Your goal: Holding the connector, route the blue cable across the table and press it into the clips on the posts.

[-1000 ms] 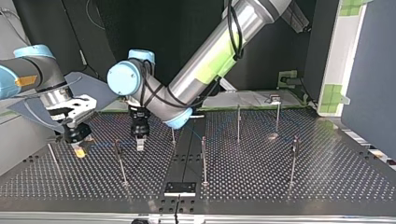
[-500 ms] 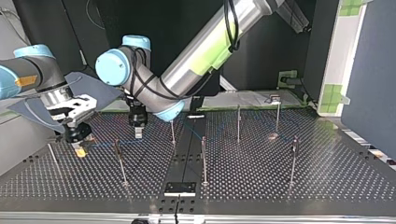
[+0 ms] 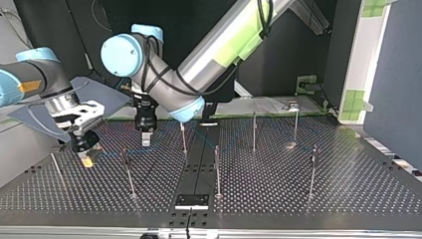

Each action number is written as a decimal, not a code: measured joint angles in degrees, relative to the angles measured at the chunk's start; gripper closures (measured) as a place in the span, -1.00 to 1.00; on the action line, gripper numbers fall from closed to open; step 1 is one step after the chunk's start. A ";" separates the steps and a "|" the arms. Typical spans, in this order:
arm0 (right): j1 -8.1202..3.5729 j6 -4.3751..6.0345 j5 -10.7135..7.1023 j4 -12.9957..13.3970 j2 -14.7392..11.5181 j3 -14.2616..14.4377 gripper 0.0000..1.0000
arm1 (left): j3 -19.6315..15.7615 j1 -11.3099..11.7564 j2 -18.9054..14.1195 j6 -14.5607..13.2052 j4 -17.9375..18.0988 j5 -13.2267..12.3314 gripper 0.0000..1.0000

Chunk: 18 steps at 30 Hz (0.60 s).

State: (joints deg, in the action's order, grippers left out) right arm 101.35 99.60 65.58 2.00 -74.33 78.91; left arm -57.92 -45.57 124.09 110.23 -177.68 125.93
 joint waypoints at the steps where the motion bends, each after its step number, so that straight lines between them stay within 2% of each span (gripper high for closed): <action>1: 0.03 0.00 0.00 -0.01 0.00 -0.01 1.00 | -0.42 0.06 -0.43 -0.32 0.41 0.00 -1.00; 5: 0.09 0.00 0.00 -0.05 0.01 0.00 1.00 | -2.23 0.50 -2.24 -1.36 2.22 0.30 -1.00; 18: -0.11 0.00 0.07 0.00 0.06 0.03 1.00 | -8.56 1.08 -8.58 -1.12 8.56 1.23 -1.00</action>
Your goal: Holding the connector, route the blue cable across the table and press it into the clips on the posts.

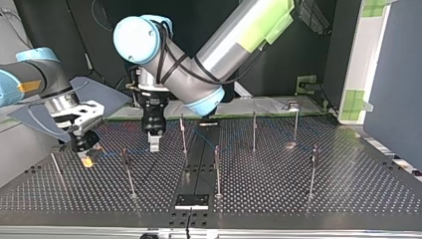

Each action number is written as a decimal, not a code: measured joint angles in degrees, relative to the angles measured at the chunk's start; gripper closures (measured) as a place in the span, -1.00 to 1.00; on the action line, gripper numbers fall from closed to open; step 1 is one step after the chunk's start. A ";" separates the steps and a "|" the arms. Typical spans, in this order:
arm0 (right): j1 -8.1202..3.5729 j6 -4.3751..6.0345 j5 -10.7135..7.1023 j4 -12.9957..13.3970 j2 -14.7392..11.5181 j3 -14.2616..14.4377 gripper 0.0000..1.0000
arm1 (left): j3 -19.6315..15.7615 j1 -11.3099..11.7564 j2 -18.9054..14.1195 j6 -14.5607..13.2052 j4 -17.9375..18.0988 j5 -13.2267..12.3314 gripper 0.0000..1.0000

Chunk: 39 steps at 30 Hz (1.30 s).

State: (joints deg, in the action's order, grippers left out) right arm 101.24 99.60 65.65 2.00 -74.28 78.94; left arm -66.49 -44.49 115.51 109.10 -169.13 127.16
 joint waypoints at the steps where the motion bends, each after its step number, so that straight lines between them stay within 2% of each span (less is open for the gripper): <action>1: -0.01 0.00 0.01 0.01 0.01 0.00 1.00 | -0.51 -0.03 -0.49 0.04 0.51 0.02 -1.00; 6: -0.03 0.00 0.01 0.05 0.04 -0.02 1.00 | -3.34 -0.15 -3.34 0.53 3.33 -0.26 -1.00; 10: 0.00 0.00 -0.03 0.04 0.04 -0.01 1.00 | -5.38 -0.25 -5.38 1.42 5.38 -1.43 -1.00; 30: 0.73 0.00 -0.07 0.03 0.20 0.02 1.00 | -15.00 2.04 -14.99 10.14 15.00 -10.82 -1.00; 33: 0.74 0.00 -0.07 0.03 0.21 0.01 1.00 | -16.49 2.12 -16.48 10.66 16.49 -11.98 -1.00; 39: 0.75 -0.03 -0.07 0.03 0.28 0.02 1.00 | -19.90 2.15 -19.89 10.95 19.89 -12.39 -1.00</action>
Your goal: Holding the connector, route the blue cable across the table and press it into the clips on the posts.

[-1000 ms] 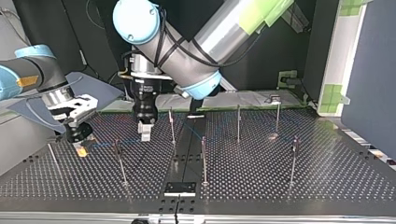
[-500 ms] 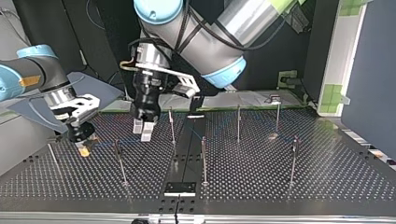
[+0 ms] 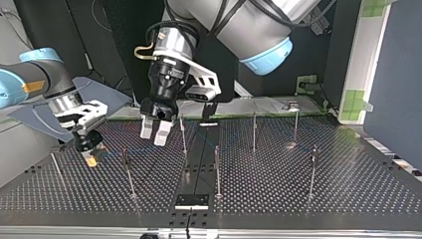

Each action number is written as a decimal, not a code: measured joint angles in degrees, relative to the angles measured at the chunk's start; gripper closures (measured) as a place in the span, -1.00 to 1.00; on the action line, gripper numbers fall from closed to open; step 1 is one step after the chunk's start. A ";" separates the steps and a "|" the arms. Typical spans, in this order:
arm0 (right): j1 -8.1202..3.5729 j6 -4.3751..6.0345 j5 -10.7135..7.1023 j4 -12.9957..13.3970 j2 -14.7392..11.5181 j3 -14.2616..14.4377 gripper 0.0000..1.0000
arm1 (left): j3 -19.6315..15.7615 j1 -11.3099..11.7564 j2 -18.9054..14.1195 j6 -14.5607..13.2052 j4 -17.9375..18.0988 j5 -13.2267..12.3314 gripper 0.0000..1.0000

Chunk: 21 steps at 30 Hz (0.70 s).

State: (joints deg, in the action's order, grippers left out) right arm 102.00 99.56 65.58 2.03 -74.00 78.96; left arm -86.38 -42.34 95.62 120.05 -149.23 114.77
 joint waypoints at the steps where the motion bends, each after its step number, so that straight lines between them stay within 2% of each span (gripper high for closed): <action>1: 0.00 -0.02 0.00 0.00 0.02 0.00 1.00 | -0.51 0.00 -0.50 0.02 0.51 -0.01 -1.00; 6: 0.00 0.00 0.00 0.00 0.09 0.00 1.00 | -3.07 0.00 -2.96 0.08 3.05 -0.03 -1.00; 10: 0.00 -0.04 0.00 -0.06 0.10 0.01 1.00 | -4.77 0.00 -3.55 0.30 4.75 -0.03 -1.00; 16: 0.00 -0.05 0.00 -0.08 0.11 0.02 1.00 | -7.42 -0.12 -2.86 0.66 7.42 0.27 -1.00; 21: 0.00 -0.09 0.00 -0.09 0.12 0.01 1.00 | -9.84 -0.52 -1.07 0.64 9.10 2.11 -1.00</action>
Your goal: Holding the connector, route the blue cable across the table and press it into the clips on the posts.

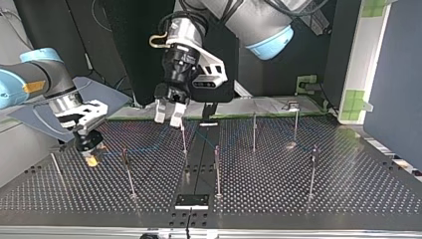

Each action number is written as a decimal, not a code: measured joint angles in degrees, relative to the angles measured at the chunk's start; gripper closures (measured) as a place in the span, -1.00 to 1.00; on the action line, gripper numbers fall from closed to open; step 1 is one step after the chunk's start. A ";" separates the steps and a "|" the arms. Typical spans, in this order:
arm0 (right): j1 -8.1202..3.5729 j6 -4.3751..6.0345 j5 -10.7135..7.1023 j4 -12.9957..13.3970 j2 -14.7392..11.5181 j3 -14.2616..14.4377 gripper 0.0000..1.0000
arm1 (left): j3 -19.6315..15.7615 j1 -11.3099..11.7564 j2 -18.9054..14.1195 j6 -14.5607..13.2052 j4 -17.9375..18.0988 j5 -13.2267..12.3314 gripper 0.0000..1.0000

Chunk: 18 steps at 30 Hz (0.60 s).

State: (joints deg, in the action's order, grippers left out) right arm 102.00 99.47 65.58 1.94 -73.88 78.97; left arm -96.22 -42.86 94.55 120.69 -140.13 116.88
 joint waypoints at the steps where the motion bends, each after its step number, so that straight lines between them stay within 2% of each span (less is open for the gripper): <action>1: 0.00 0.00 0.00 0.00 0.00 0.00 1.00 | -0.41 -0.08 0.38 0.00 0.10 0.28 -1.00; 9: 0.00 0.01 0.00 0.00 0.00 -0.02 1.00 | -4.17 -0.37 3.38 -0.10 0.44 0.99 -1.00; 18: -0.05 -0.04 0.00 0.00 0.00 0.00 1.00 | -8.76 -0.41 3.77 -0.11 0.46 1.02 -1.00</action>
State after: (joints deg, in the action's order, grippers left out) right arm 101.95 99.43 65.58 1.94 -73.88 78.97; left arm -104.98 -43.26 98.32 120.58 -139.67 117.90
